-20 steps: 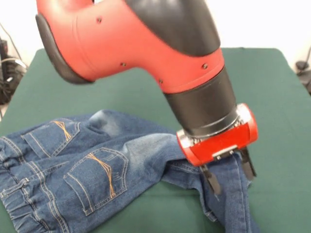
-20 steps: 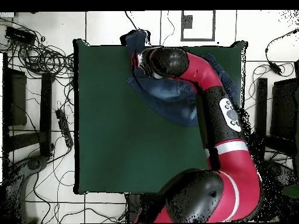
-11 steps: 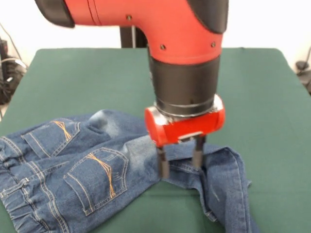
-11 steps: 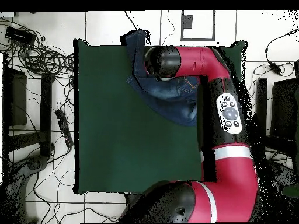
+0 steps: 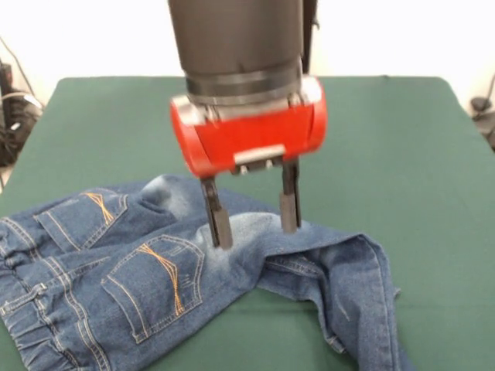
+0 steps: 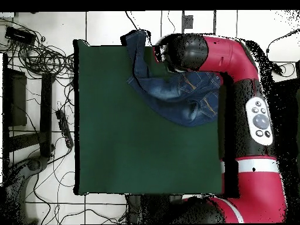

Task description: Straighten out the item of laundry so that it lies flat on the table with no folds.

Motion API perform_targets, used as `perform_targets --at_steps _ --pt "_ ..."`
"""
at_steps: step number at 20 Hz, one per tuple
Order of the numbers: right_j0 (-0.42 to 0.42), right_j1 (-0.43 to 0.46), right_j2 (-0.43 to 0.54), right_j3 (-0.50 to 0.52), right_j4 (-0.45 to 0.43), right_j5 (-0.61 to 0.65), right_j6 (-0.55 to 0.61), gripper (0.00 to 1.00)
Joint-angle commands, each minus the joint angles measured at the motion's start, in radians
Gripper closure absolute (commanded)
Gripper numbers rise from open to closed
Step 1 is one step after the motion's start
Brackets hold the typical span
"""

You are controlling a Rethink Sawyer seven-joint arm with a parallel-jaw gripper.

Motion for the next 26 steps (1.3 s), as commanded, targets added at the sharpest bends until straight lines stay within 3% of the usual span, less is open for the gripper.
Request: perform_targets --at_steps 1,6,14,26 --pt "-0.050 -0.102 0.185 0.256 0.090 -0.020 -0.188 0.00" --pt "-0.043 -0.091 0.192 0.228 0.096 -0.028 -0.134 0.00" --pt "-0.009 -0.067 0.187 0.225 0.091 -0.158 -0.021 0.00" --pt "0.063 -0.006 0.103 0.167 0.076 -0.244 0.077 0.00"
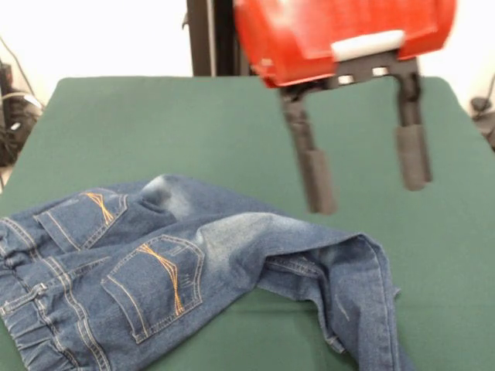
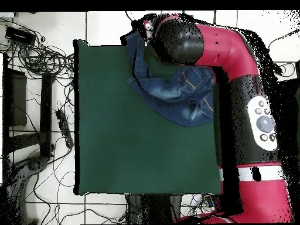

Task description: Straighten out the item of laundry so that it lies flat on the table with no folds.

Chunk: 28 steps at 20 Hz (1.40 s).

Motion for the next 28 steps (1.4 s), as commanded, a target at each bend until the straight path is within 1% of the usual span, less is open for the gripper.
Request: perform_targets --at_steps 1,5,10,13,16,17,20,22,25,28 --pt "0.062 0.096 0.013 0.103 0.000 -0.035 0.079 0.00" --pt "0.060 0.123 0.022 0.106 0.010 -0.084 0.087 0.00" --pt "0.090 0.169 -0.021 0.045 -0.008 -0.074 0.096 0.00" --pt "0.092 0.191 -0.031 0.031 -0.018 -0.097 0.092 0.00" --pt "0.081 0.211 -0.014 0.029 -0.003 -0.108 0.083 0.00" --pt "0.078 0.223 -0.005 0.020 0.007 -0.096 0.074 0.00" --pt "0.090 0.249 -0.020 -0.011 0.009 -0.067 0.080 0.00" --pt "0.087 0.262 -0.010 -0.014 0.019 -0.063 0.078 0.00" --pt "0.067 0.260 0.033 0.020 0.040 -0.080 0.064 0.00" --pt "0.063 0.260 0.055 0.034 0.056 -0.076 0.059 0.00"
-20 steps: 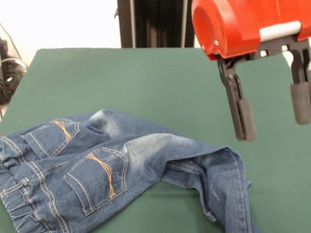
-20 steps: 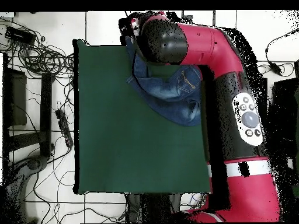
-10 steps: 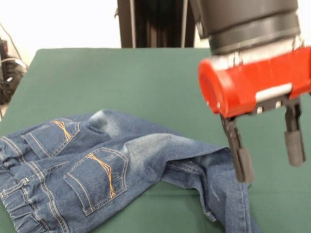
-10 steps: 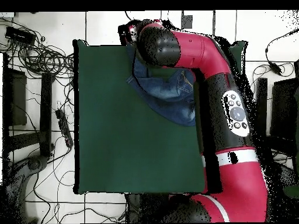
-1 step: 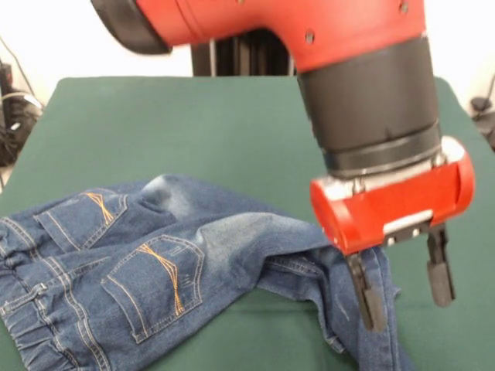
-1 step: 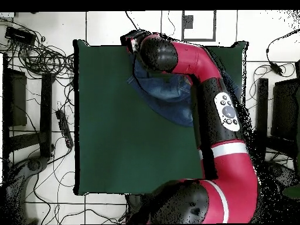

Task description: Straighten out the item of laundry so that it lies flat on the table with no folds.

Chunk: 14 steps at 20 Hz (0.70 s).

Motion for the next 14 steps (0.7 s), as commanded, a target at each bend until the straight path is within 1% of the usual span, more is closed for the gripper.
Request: perform_targets --at_steps 1,6,14 --pt "0.018 0.036 0.065 0.070 0.051 0.021 0.059 0.00" --pt "0.041 0.056 0.026 0.033 0.031 0.024 0.072 0.00" --pt "0.087 0.148 -0.088 -0.096 -0.036 0.041 0.084 0.00"
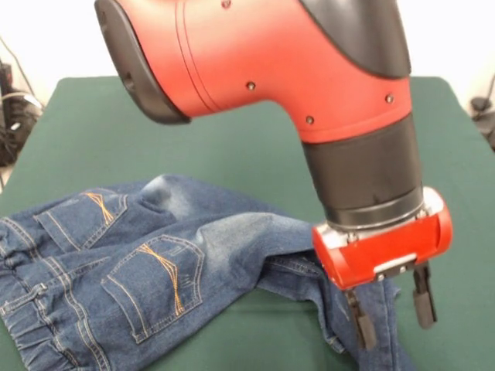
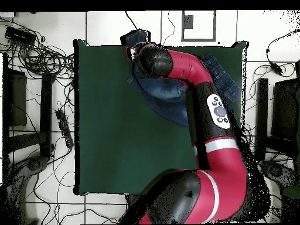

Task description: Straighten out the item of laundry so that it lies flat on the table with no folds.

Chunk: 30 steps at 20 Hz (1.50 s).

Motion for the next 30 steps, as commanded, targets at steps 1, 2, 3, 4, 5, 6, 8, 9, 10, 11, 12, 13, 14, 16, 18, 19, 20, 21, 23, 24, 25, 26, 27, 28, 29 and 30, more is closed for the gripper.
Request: perform_targets --at_steps 1,2,3,4,5,6,8,9,10,11,12,13,14,16,18,19,20,21,23,24,25,26,27,28,29,30 --pt "0.070 0.083 -0.073 -0.082 -0.041 0.038 0.085 0.00" --pt "0.074 0.095 -0.081 -0.099 -0.043 0.042 0.085 0.00" --pt "0.079 0.117 -0.093 -0.122 -0.046 0.048 0.089 0.00" --pt "0.083 0.129 -0.098 -0.136 -0.048 0.048 0.090 0.00" --pt "0.090 0.146 -0.110 -0.158 -0.051 0.057 0.095 0.00" --pt "0.094 0.154 -0.117 -0.171 -0.053 0.062 0.099 0.00" --pt "0.108 0.164 -0.143 -0.199 -0.056 0.082 0.113 0.00" --pt "0.112 0.167 -0.154 -0.208 -0.057 0.081 0.117 0.00" --pt "0.117 0.170 -0.164 -0.217 -0.058 0.081 0.120 0.00" --pt "0.123 0.178 -0.181 -0.235 -0.060 0.094 0.126 0.00" --pt "0.128 0.186 -0.197 -0.252 -0.062 0.108 0.132 0.00" --pt "0.136 0.192 -0.222 -0.275 -0.065 0.136 0.144 0.00" --pt "0.140 0.195 -0.236 -0.287 -0.065 0.151 0.147 0.00" --pt "0.147 0.197 -0.262 -0.303 -0.062 0.175 0.149 0.00" --pt "0.151 0.191 -0.279 -0.304 -0.055 0.187 0.149 0.00" --pt "0.151 0.184 -0.285 -0.300 -0.051 0.184 0.147 0.00" --pt "0.154 0.182 -0.291 -0.300 -0.047 0.189 0.148 0.00" --pt "0.154 0.176 -0.299 -0.296 -0.044 0.194 0.149 0.00" --pt "0.157 0.169 -0.314 -0.296 -0.039 0.204 0.154 0.00" --pt "0.159 0.167 -0.321 -0.298 -0.037 0.210 0.154 0.00" --pt "0.161 0.165 -0.328 -0.300 -0.034 0.215 0.155 0.00" --pt "0.164 0.165 -0.334 -0.306 -0.033 0.223 0.158 0.00" --pt "0.164 0.163 -0.340 -0.305 -0.030 0.231 0.158 0.00" --pt "0.167 0.165 -0.344 -0.312 -0.029 0.239 0.157 0.00" --pt "0.169 0.161 -0.352 -0.312 -0.028 0.244 0.159 0.00" --pt "0.171 0.157 -0.360 -0.313 -0.028 0.248 0.160 0.00"
